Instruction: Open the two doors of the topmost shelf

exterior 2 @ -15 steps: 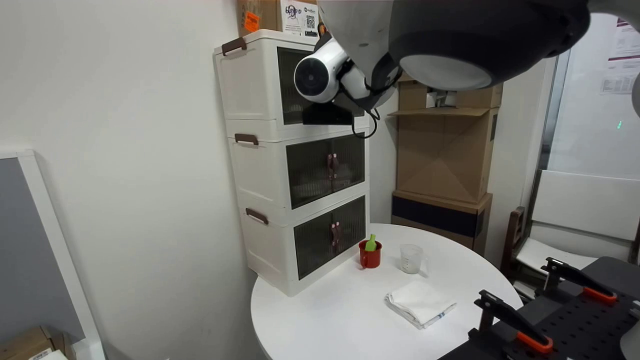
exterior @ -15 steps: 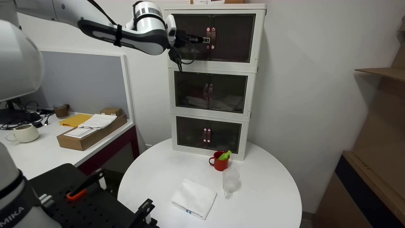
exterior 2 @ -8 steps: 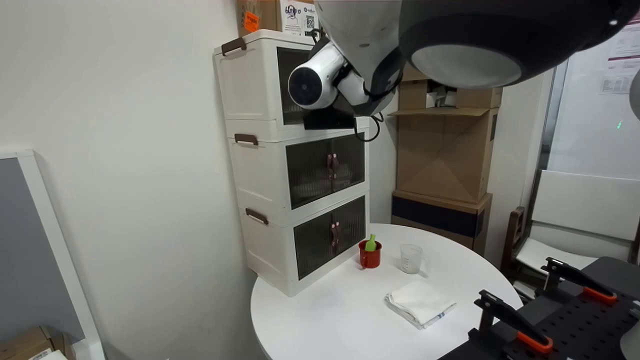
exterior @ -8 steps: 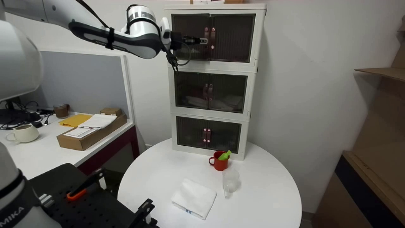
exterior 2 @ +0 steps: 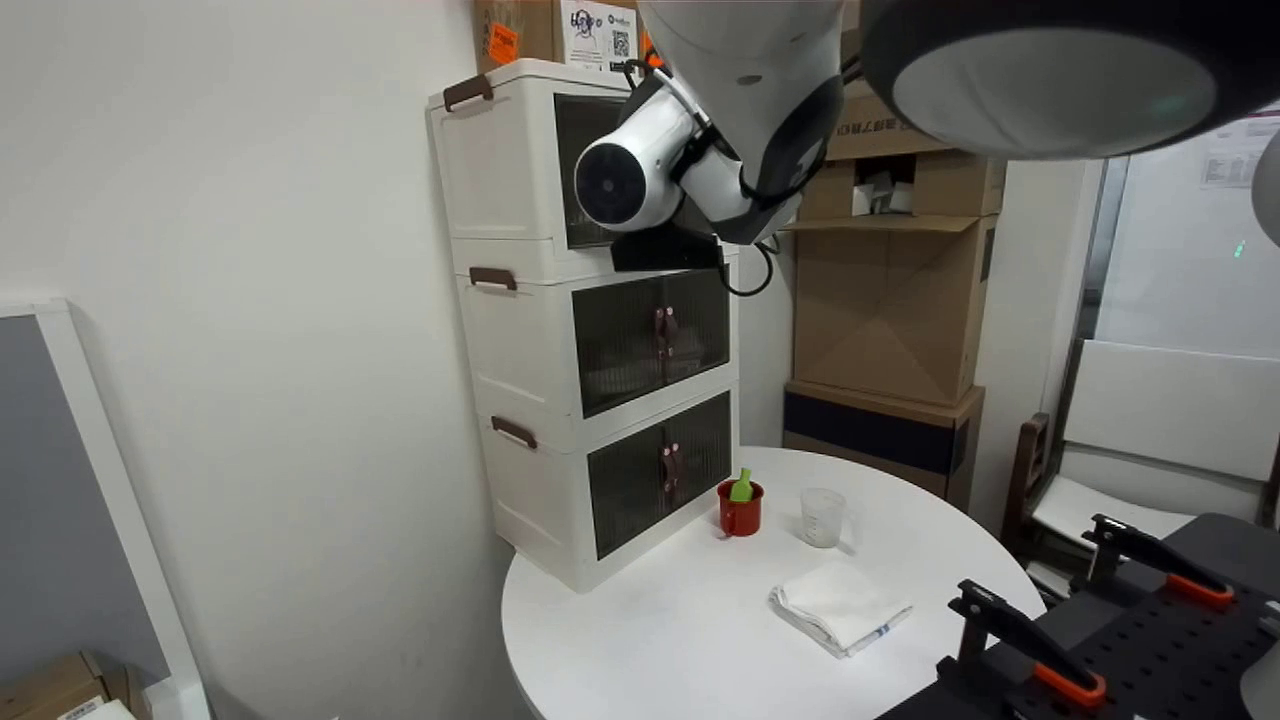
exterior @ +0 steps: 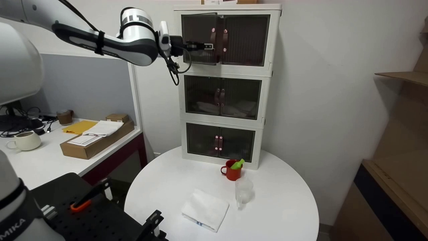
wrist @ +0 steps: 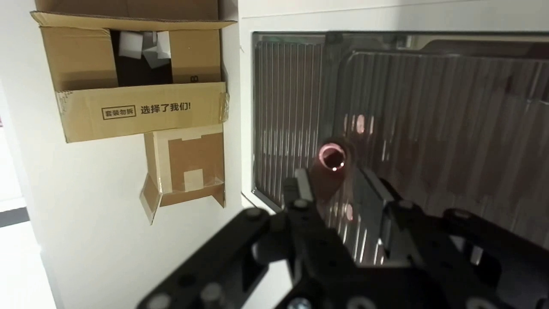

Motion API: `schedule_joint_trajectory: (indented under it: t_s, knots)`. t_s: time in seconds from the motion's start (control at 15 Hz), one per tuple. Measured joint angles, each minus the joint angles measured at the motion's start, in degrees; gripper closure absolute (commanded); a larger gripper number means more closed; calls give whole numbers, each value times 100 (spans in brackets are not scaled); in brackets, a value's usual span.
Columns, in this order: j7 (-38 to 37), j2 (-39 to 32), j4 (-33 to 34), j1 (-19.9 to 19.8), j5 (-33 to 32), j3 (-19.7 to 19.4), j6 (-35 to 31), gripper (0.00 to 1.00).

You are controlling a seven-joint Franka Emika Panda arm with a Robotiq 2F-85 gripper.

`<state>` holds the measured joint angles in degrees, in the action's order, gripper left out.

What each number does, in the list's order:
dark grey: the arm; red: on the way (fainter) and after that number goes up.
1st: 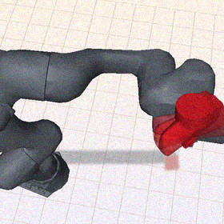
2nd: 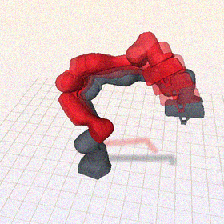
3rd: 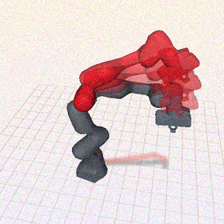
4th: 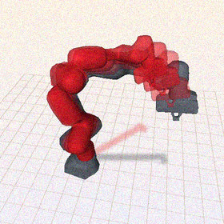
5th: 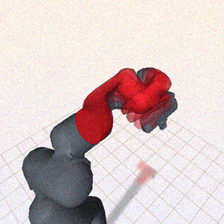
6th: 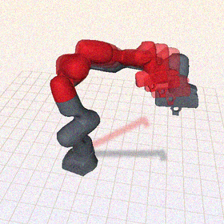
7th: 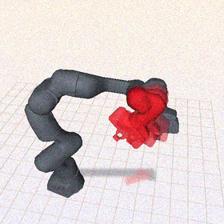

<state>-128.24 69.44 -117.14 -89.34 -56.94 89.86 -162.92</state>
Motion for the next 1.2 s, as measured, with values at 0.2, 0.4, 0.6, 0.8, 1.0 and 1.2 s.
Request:
schedule_joint_trajectory:
  t_s: [0.2,0.4,0.6,0.8,1.0,1.2]
  knots:
    - [-38,0,-170,155,4,1,0,13]
    - [-77,-10,-282,266,6,-38,-33,0]
    - [-134,-203,-435,346,8,-241,-625,0]
    - [-134,-547,-676,409,4,-708,-1477,0]
    - [15,-1234,-900,464,2,-975,-1713,0]
    - [258,-2093,-1097,607,3,-1132,-1712,0]
